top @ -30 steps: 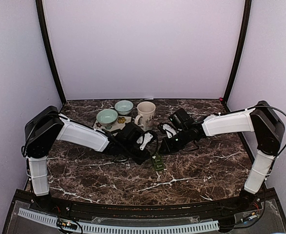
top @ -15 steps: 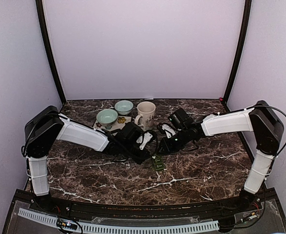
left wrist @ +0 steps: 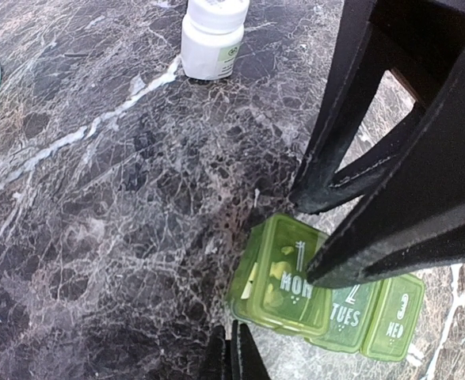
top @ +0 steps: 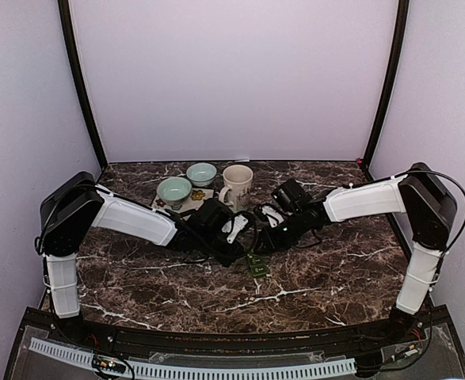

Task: Sort the pills into containers
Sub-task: Close the lid of the pill container on the pill container.

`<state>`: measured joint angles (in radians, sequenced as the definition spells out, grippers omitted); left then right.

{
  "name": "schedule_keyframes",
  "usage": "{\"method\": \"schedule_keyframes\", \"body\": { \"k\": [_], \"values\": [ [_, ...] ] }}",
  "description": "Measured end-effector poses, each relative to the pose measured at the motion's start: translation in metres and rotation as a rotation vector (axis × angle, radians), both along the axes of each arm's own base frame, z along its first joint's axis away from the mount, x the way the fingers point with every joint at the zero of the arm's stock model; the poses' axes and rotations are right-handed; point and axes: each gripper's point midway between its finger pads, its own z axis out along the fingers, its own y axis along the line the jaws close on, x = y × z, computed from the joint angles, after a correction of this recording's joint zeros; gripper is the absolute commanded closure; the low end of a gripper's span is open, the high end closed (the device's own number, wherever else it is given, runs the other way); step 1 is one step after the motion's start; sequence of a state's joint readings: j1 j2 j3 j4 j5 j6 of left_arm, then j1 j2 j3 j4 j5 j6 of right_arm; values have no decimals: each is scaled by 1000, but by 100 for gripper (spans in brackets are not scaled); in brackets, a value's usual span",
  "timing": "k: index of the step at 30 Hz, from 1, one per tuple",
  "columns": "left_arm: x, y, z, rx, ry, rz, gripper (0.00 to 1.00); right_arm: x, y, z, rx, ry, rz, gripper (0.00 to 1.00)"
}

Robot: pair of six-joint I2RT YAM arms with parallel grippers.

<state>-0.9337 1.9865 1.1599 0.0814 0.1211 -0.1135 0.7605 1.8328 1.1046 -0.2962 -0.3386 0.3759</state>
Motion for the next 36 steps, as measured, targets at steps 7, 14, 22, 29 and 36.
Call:
{"method": "schedule_keyframes", "body": {
  "k": [7,14,22,29,36],
  "values": [
    [0,0,0,-2,2,-2,98,1,4,1,12,7,4,68],
    [-2,-1,0,-5,7,-7,98,-1,6,-2,14,24,11,65],
    [-2,-2,1,-12,9,-7,99,-3,6,-8,10,44,10,64],
    [-1,-1,1,-13,10,-5,99,2,11,-10,10,56,2,64],
    [0,0,0,-12,11,-2,99,3,12,-10,5,65,-1,65]
  ]
}}
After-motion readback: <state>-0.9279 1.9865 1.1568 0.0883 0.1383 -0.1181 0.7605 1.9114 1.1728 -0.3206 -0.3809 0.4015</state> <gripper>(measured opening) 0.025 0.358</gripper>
